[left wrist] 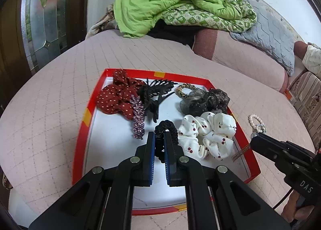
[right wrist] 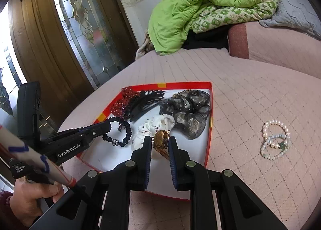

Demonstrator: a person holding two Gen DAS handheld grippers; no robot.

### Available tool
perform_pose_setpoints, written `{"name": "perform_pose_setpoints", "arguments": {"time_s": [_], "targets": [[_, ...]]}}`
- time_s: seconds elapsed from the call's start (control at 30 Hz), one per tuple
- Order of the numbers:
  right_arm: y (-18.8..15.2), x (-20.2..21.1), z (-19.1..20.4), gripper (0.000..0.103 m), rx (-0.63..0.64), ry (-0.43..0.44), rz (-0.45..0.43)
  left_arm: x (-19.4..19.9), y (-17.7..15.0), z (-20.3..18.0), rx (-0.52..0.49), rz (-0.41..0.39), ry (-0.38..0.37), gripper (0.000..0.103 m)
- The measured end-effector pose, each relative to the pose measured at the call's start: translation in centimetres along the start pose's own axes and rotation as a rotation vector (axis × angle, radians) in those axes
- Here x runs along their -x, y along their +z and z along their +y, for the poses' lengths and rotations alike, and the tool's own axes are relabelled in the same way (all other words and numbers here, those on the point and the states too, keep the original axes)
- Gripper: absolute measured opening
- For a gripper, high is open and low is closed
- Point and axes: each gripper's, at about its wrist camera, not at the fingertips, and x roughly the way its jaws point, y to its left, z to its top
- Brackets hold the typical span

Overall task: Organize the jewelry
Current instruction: 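Carry the black hair tie and gold charm over the red tray with both grippers, then open both grippers to release the hair tie and charm into the tray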

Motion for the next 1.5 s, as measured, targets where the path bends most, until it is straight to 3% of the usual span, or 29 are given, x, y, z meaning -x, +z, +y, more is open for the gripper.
{"name": "perform_pose_setpoints", "arguments": {"time_s": [0.6, 1.5], "targets": [[0.1, -2.6, -1.9, 0.019, -0.056, -0.044, 0.061, -2.4, 0.0, -0.5, -0.023, 0.061, 0.035, 0.008], [-0.2, -4.1, -2.9, 0.019, -0.086, -0.052, 0.102, -2.8, 0.0, -0.3, -0.034, 0.07, 0.051, 0.008]]}}
